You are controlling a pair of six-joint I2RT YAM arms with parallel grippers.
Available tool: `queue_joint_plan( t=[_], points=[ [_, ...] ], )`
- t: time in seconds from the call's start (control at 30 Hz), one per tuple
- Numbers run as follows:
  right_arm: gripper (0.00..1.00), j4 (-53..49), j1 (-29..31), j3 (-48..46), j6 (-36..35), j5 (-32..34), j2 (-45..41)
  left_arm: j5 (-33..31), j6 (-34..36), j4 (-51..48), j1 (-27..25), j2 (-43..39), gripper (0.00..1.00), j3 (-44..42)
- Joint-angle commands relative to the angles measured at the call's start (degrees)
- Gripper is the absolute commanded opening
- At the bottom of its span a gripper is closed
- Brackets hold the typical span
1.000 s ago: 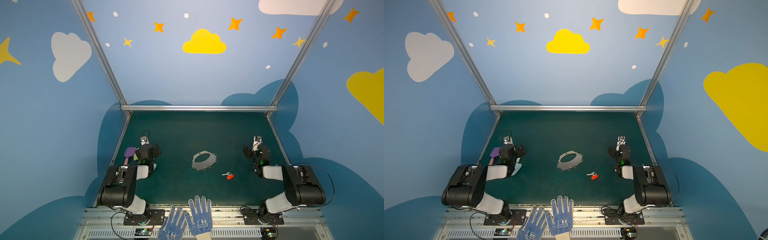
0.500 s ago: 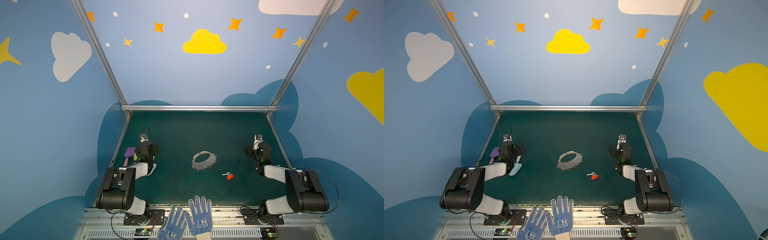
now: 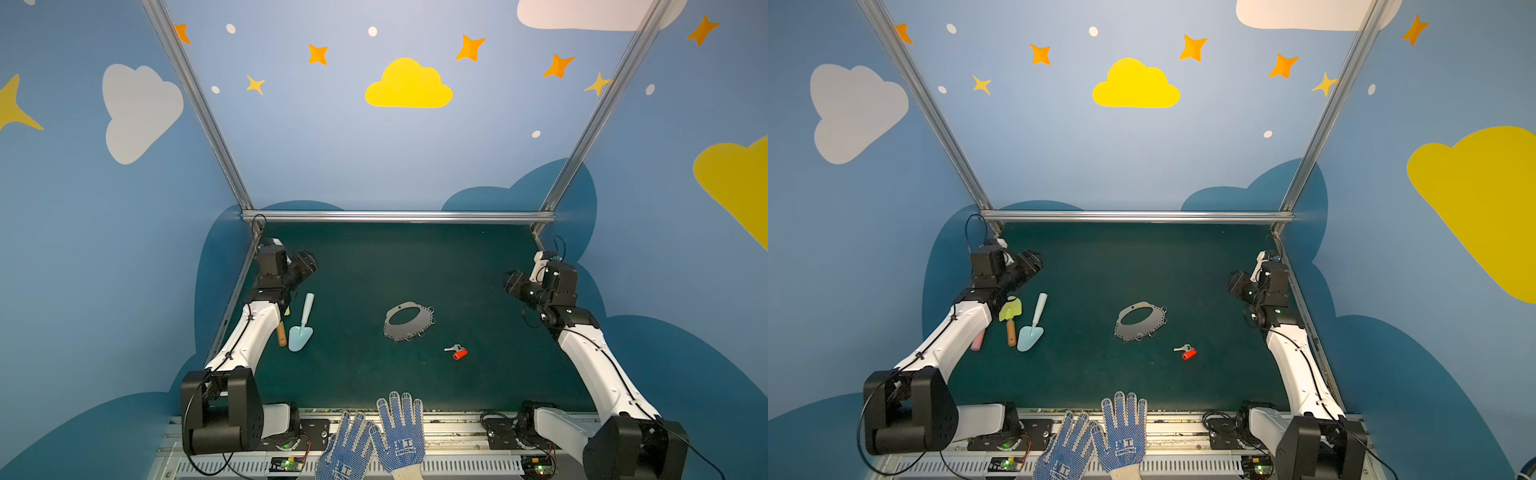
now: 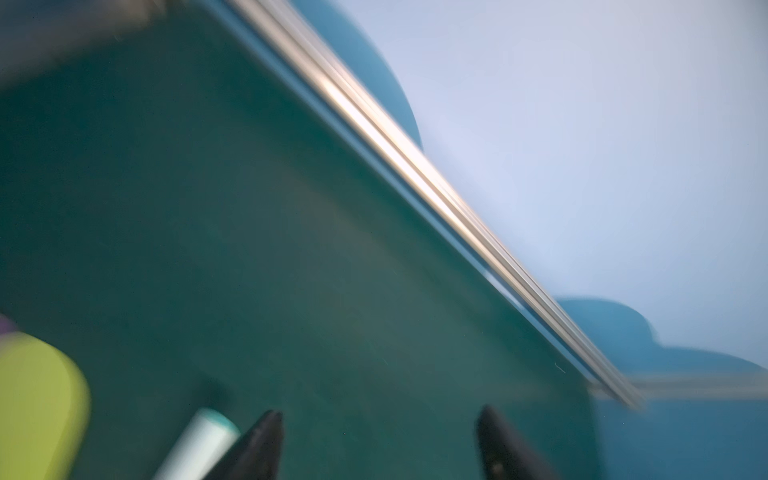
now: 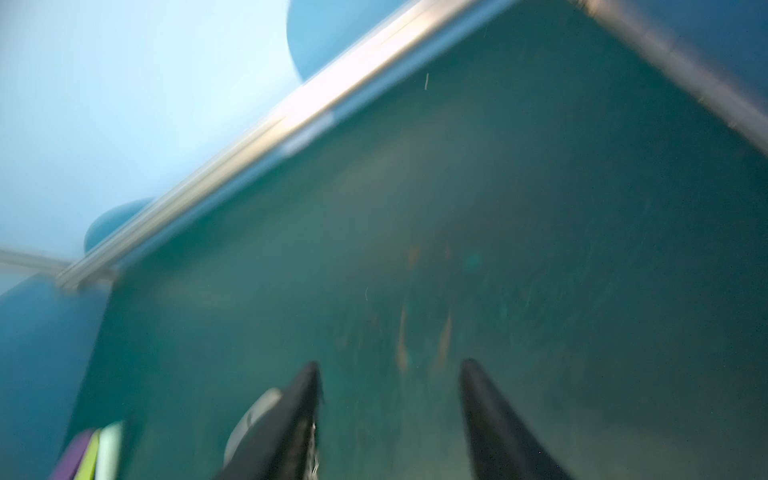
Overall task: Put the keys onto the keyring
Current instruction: 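Grasp the red-tagged key with the right gripper while the left approaches the plate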
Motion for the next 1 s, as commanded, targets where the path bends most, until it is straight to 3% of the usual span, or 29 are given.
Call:
queue_joint_plan(
  t=[0.0,0.2,0.43,0.73,0.97],
  points=[
    [0.41,-15.7,1.8,-2.05,-0.85,-6.29,-0.69,10.13,-1.49,-7.65,-5.29,0.4,0.59,-0.54],
    [0.47,-16.25,9.7,-9.32,-0.32,-7.38,-0.47,8.73,-2.34,-5.84,-18.17,2.27,0.55,-5.24],
    [0.49,-12.91,16.85,-12.21,1.9,-5.75,4.73,9.09,-3.63,-4.32,-27.74,9.52,0.51,-3.69],
    [0.44,-9.12,21.64,-10.22,2.4,-2.27,12.52,9.96,-3.58,-4.09,-30.91,14.6,0.5,0.04],
    [0.26,-7.43,22.48,-5.71,2.25,-1.92,18.07,10.18,-2.97,-5.01,-31.03,14.33,0.5,0.85]
  ],
)
